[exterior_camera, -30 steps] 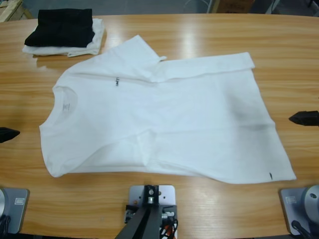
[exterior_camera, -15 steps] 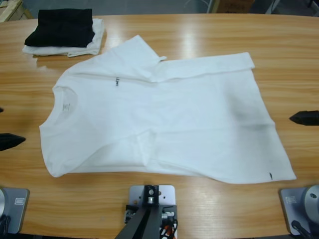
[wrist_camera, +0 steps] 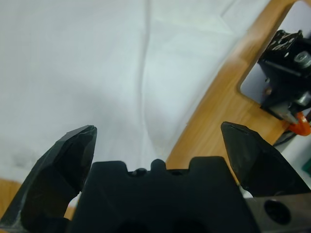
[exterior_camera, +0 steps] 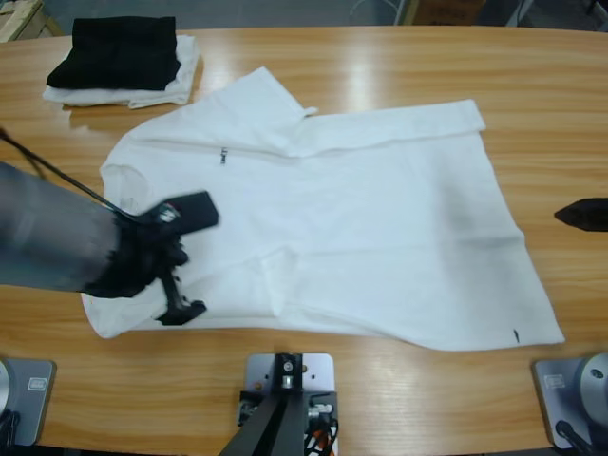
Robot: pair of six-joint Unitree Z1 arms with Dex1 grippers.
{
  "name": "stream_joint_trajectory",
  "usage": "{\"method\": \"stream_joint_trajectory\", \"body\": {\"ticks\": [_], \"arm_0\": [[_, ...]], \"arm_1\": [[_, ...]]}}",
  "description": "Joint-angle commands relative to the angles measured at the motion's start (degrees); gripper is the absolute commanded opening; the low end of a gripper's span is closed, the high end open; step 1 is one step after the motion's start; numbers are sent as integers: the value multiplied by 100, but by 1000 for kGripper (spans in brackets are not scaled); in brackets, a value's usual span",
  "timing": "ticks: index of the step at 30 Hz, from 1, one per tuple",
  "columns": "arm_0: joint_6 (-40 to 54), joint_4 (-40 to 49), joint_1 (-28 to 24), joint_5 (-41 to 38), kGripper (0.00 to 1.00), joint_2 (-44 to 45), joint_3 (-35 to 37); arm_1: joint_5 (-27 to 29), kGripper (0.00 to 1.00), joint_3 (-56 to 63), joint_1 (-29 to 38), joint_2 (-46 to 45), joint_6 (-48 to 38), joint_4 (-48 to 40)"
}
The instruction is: Fold clothes
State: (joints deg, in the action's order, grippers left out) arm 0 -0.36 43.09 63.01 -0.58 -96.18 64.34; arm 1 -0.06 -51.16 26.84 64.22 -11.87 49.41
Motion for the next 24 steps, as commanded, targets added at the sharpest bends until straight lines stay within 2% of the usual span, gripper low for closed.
{"method": "stream_joint_trajectory", "body": {"ticks": [1, 4, 6, 9, 10, 12, 24], "arm_0": [[147, -936, 89, -39, 944, -1030, 107], [159, -1120, 89, -248, 830, -1373, 167], [149, -1203, 82, -280, 821, -1507, 158], [142, -1284, -33, -494, 815, -1586, 189], [145, -1292, -100, -591, 779, -1607, 200], [177, -1294, -224, -751, 623, -1623, 212], [303, -1285, -539, -1264, 619, -1900, 151]], "arm_1": [[-117, 922, 159, 67, 325, -88, -54], [-135, 898, 177, 67, 190, -95, -63], [-145, 858, 186, 67, 154, -96, -63], [-161, 858, 179, 67, 232, -95, -72], [-166, 858, 174, 70, 276, -95, -72], [-182, 858, 158, 72, 367, -89, -67], [-188, 853, 142, 74, 488, -88, -58]]}}
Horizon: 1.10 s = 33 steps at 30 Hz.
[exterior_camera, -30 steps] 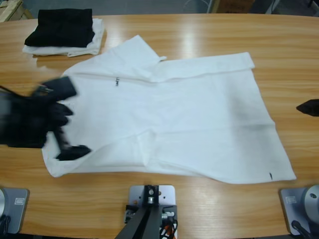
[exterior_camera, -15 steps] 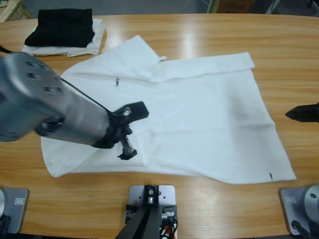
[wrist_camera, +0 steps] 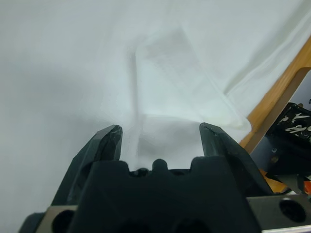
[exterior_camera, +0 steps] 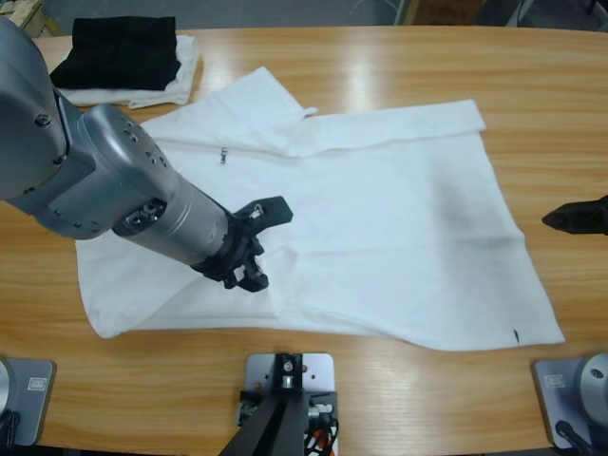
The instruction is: Fold clothes
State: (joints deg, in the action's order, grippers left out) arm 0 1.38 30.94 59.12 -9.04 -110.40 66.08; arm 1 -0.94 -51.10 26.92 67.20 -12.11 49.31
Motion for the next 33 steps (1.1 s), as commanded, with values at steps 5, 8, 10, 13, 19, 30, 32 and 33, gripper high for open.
{"method": "stream_joint_trajectory", "body": {"ticks": [5, 8, 10, 13, 19, 30, 32, 33], "arm_0": [[177, -67, -164, -604, 503, -475, -69], [317, -61, -229, -731, 333, -473, -76], [440, -49, -243, -801, 165, -450, -78], [458, -35, -278, -861, 65, -405, -129], [412, -44, -278, -882, 0, -69, -243], [-925, -51, 206, -977, 0, 1819, -1096], [-1126, -52, 424, -965, 0, 2141, -1359], [-1230, -52, 517, -954, 0, 2297, -1509]], "arm_1": [[-99, 853, 109, 68, 315, -64, -37], [-99, 853, 101, 68, 364, -64, -35], [-99, 848, 92, 68, 374, -64, -30], [-110, 743, 92, 68, 376, -64, -30], [-66, 734, 164, 68, 297, -320, -9], [-64, 990, 197, 68, 26, -1254, -16], [-142, 987, 220, 68, -2, -1296, -9], [-166, 987, 232, 68, -5, -1312, -9]]}}
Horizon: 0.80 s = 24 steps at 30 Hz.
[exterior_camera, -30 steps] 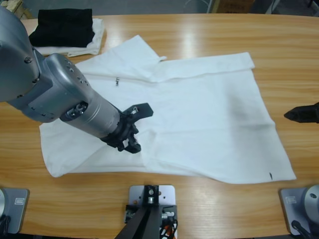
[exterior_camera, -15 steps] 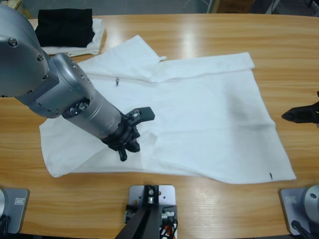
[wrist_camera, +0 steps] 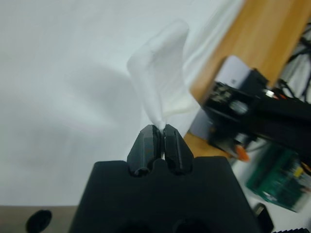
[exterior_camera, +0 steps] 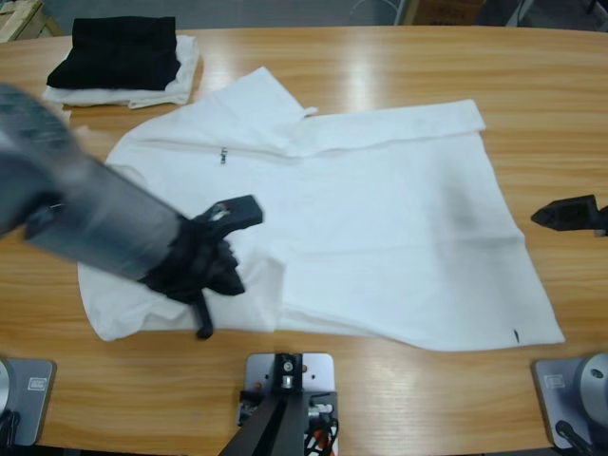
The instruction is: Fold clothes
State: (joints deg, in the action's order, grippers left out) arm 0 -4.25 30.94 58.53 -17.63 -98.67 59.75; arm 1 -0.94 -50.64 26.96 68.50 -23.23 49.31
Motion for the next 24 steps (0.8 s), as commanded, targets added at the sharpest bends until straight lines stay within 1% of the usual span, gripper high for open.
{"method": "stream_joint_trajectory", "body": {"ticks": [1, 4, 6, 11, 12, 13, 14, 15, 16, 18, 20, 22, 24], "arm_0": [[-764, -53, 644, -85, 0, 1278, -1025], [-1063, -60, 849, -65, 0, 1677, -1498], [-1201, -86, 1022, -65, 0, 1742, -1713], [-1493, -359, 1719, -100, 4, 1603, -1790], [-1556, -453, 1823, -95, 202, 1529, -1774], [-1611, -511, 1890, -92, 456, 1450, -1748], [-1702, -555, 1960, -92, 608, 1376, -1718], [-2045, -554, 2101, -93, 914, 1498, -1669], [-2212, -554, 2161, -102, 925, 1647, -1681], [-2504, -522, 2229, -122, 977, 1978, -1764], [-2630, -360, 2241, -46, 987, 2312, -1843], [-2959, -56, 2240, 452, 985, 2494, -1943], [-3367, 457, 2178, 1248, 984, 2401, -1997]], "arm_1": [[-189, 987, 195, 64, -135, -210, 0], [-243, 988, 204, 64, -83, -266, 70], [-308, 988, 204, 64, -39, -336, 102], [-389, 987, 188, 64, -56, -366, 133], [-386, 987, 186, 64, -56, -366, 140], [-380, 987, 186, 64, -49, -366, 140], [-380, 987, 190, 64, -46, -366, 140], [-379, 987, 204, 64, -30, -366, 132], [-368, 989, 207, 64, -30, -366, 125], [-361, 991, 220, 64, -7, -366, 95], [-361, 991, 221, 64, 19, -366, 49], [-354, 989, 221, 64, 39, -361, 3], [-315, 987, 177, 64, 40, -350, -62]]}}
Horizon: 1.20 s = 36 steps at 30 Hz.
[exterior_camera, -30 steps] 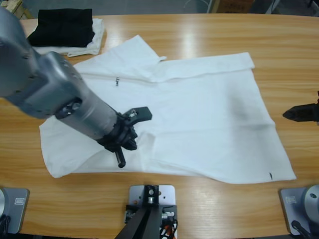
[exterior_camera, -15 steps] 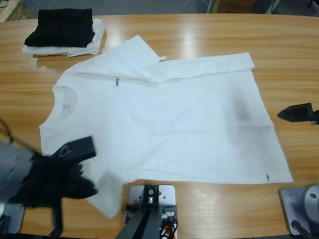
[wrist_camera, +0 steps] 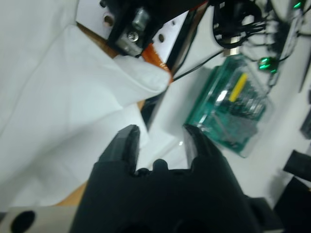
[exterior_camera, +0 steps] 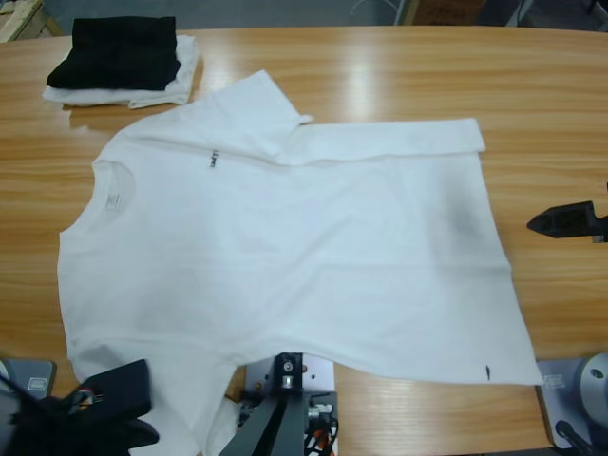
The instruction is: Fold clothes
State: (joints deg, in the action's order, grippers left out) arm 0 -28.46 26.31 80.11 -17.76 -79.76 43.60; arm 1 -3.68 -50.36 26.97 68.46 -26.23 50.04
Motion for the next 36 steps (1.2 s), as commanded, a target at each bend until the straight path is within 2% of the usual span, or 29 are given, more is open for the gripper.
{"method": "stream_joint_trajectory", "body": {"ticks": [1, 3, 7, 12, 16, 25, 36], "arm_0": [[-1122, 1069, -71, 1604, 977, 378, -393], [-1366, 1069, -316, 1815, 977, -21, -300], [-2217, 1060, -1437, 1871, 991, -936, 245], [-2363, 1060, -2893, 1890, 994, -2009, 854], [-2384, 1066, -3643, 1796, 994, -2587, 1045], [-2152, 1060, -3798, 1785, 996, -3121, 1316], [-1927, 1062, -4005, 1750, 996, -3411, 1623]], "arm_1": [[-20, 987, 114, 63, 51, -37, -170], [-8, 997, 56, 63, 67, -14, -253], [13, 1000, -269, 63, 712, -146, -191], [305, 1000, -930, 63, 2161, -216, -132], [296, 1000, -1220, 107, 2790, -232, -158], [-43, 1000, -1294, 186, 4093, -295, -773], [-59, 991, -1895, -71, 5059, -91, -803]]}}
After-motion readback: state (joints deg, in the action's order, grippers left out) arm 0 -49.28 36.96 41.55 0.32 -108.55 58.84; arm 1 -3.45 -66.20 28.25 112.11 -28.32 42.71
